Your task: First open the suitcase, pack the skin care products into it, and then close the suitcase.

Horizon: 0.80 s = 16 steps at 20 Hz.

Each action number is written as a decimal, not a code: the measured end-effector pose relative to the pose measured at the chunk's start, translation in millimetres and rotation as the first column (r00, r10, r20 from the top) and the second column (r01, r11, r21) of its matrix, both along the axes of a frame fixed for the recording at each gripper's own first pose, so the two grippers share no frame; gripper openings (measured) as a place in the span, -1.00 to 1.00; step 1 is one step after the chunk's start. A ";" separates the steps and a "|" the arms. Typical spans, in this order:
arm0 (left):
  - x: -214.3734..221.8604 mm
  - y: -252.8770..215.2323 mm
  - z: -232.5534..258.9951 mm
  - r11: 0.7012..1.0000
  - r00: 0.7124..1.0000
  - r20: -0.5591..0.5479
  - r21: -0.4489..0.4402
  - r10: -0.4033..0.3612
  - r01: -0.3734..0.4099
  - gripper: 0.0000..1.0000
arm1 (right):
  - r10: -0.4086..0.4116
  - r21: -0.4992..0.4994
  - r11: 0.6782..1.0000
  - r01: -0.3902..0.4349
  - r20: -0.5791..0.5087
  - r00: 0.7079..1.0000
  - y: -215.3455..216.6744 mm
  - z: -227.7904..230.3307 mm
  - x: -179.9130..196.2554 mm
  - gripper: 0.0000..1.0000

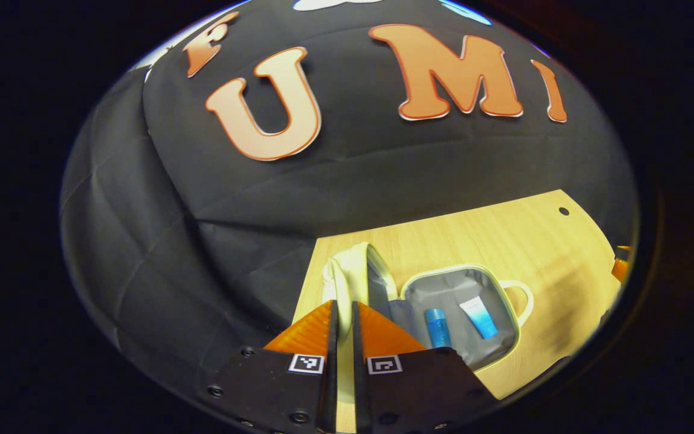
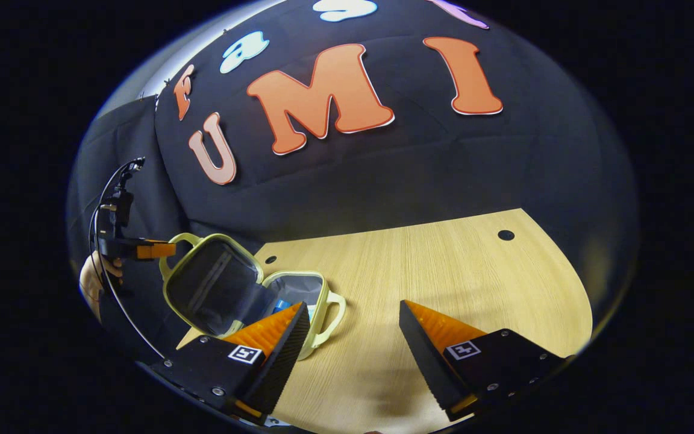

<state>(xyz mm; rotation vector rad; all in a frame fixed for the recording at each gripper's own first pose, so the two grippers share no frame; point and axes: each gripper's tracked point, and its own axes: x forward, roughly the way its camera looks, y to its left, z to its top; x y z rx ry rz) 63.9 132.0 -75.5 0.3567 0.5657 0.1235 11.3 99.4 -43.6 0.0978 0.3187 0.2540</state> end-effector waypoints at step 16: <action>47.2 -246.6 -118.8 0.923 0.950 -0.162 0.239 -0.267 0.301 -0.84 | -0.167 0.028 0.986 0.167 -0.005 0.986 -128.3 -0.8 -24.9 0.91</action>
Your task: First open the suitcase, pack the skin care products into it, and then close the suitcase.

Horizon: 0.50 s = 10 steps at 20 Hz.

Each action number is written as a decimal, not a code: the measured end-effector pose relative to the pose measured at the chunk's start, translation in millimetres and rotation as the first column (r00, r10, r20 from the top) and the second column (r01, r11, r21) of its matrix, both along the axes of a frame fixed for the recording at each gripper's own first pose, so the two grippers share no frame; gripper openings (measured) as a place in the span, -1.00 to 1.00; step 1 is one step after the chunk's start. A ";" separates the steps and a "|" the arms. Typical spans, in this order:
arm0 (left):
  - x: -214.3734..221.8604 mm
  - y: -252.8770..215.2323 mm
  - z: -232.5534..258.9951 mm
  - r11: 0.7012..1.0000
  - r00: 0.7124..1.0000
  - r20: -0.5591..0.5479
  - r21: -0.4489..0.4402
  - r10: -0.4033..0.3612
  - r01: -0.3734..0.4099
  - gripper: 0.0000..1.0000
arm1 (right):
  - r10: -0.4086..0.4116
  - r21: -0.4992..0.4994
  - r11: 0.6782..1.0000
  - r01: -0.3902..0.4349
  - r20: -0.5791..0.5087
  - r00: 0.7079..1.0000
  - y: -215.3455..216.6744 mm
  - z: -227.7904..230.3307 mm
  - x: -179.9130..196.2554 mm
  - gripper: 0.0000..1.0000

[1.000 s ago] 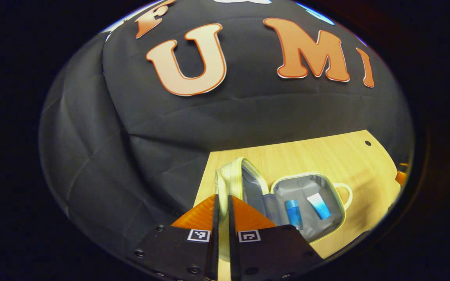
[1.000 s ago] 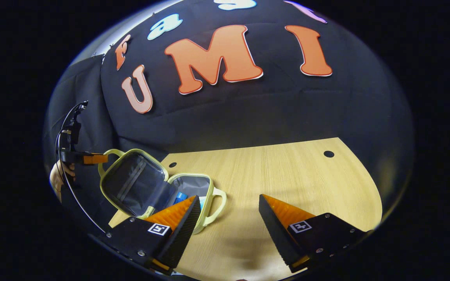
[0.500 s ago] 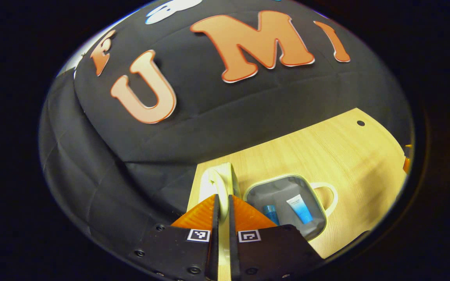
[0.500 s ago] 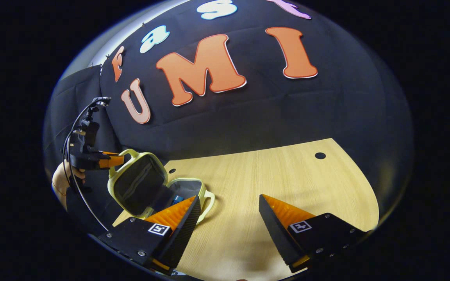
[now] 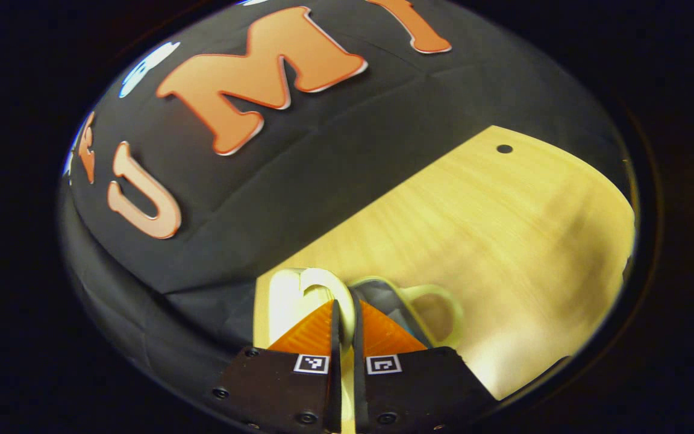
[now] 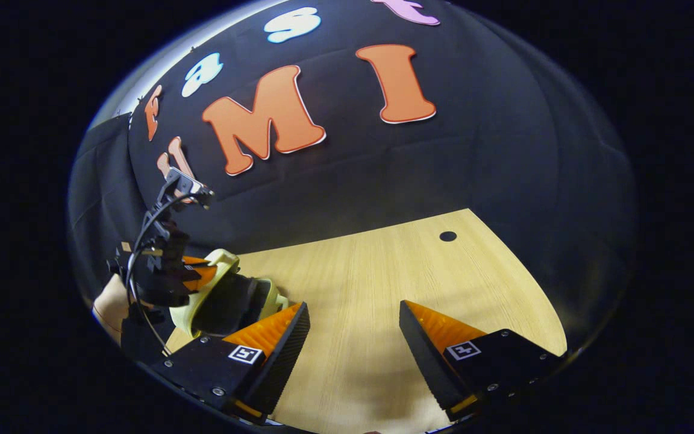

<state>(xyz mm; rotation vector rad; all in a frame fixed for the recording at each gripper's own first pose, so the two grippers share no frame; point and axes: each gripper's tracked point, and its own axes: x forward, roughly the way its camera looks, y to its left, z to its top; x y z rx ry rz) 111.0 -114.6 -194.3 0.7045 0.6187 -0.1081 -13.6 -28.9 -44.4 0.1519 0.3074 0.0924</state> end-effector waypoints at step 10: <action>2.7 -34.1 -121.2 0.991 0.991 -0.132 0.130 -0.007 0.024 -0.83 | -0.058 -0.007 0.998 0.057 -0.080 0.995 -29.6 -34.0 -11.1 0.92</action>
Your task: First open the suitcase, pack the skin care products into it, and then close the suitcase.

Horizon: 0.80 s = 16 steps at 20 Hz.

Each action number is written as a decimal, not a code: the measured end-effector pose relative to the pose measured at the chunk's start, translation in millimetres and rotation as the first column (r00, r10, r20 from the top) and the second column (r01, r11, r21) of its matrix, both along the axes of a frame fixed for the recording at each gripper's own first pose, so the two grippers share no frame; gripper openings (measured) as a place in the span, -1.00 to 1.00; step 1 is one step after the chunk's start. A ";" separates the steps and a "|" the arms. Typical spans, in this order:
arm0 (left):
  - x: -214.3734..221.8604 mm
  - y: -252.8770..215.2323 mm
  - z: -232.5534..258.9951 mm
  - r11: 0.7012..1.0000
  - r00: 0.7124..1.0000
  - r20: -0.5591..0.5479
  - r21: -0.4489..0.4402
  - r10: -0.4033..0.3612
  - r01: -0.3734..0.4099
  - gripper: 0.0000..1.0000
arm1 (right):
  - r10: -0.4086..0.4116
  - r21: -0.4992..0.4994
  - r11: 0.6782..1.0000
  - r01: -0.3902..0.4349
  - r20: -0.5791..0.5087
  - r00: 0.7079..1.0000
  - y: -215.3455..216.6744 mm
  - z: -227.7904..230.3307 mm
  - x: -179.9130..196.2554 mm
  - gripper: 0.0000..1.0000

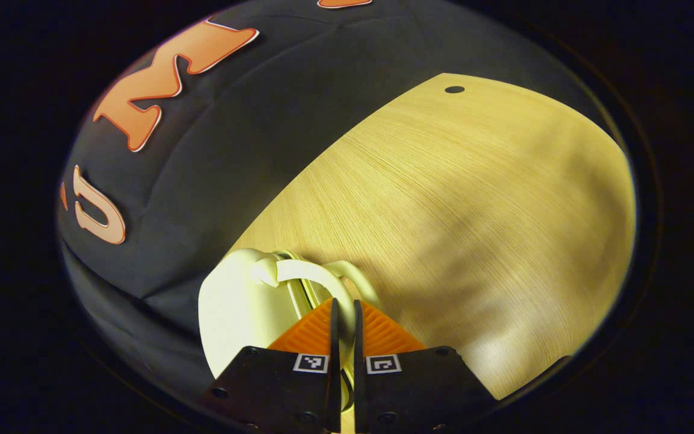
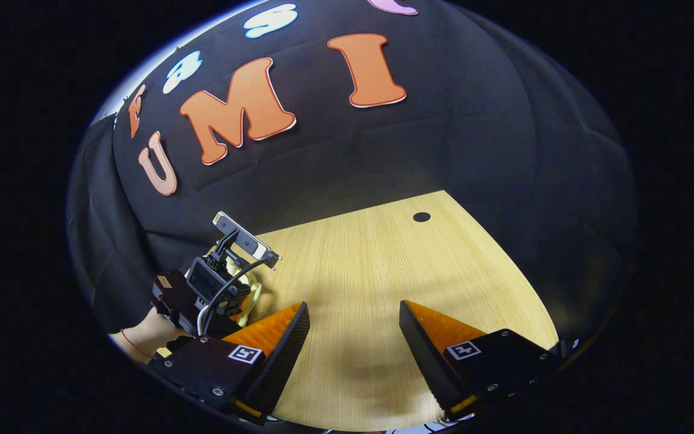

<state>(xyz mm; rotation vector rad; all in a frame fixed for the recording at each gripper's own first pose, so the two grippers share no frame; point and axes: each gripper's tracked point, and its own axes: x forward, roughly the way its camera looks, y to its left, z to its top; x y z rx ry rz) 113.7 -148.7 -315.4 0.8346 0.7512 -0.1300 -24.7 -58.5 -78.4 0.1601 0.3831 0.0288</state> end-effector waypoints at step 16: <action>-18.8 -10.3 56.5 0.925 0.989 0.071 -0.367 0.133 -0.098 0.92 | 0.058 -0.047 0.997 -0.059 -0.018 0.998 16.6 7.0 20.4 0.92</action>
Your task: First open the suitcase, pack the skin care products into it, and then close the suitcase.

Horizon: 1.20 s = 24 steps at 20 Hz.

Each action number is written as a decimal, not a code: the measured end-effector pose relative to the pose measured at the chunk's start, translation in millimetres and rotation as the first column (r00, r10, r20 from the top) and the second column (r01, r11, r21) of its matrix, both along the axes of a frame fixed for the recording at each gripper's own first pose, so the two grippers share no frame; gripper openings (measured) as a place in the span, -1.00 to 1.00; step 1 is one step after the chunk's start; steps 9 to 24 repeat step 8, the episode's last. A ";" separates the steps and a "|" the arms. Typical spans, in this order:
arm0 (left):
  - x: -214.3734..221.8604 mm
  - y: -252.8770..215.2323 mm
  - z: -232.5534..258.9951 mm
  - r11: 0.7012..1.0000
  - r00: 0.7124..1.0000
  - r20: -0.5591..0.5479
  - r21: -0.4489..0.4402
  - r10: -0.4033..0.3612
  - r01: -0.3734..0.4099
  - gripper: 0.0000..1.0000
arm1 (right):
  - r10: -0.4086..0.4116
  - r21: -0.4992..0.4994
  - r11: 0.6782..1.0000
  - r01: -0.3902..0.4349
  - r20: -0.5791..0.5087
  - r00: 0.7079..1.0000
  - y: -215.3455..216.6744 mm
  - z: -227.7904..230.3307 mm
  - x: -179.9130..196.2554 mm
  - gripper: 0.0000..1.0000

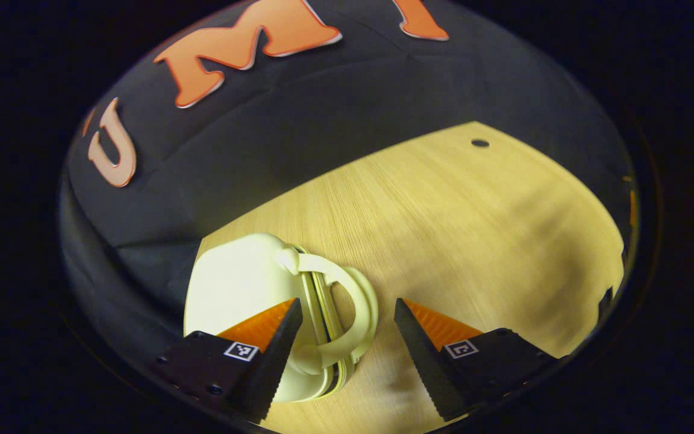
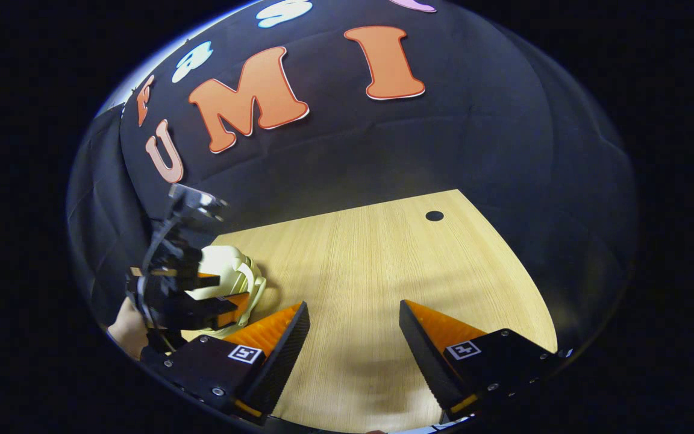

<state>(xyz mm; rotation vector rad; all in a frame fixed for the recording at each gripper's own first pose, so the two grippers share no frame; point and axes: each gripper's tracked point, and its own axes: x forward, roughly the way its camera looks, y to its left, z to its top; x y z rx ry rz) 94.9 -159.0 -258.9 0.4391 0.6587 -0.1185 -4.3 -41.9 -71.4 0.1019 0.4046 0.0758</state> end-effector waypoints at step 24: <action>-4.6 25.2 134.5 0.948 0.911 0.378 -0.314 0.168 -0.044 0.97 | -0.042 -0.084 0.995 0.059 0.190 0.981 18.2 62.2 12.4 0.92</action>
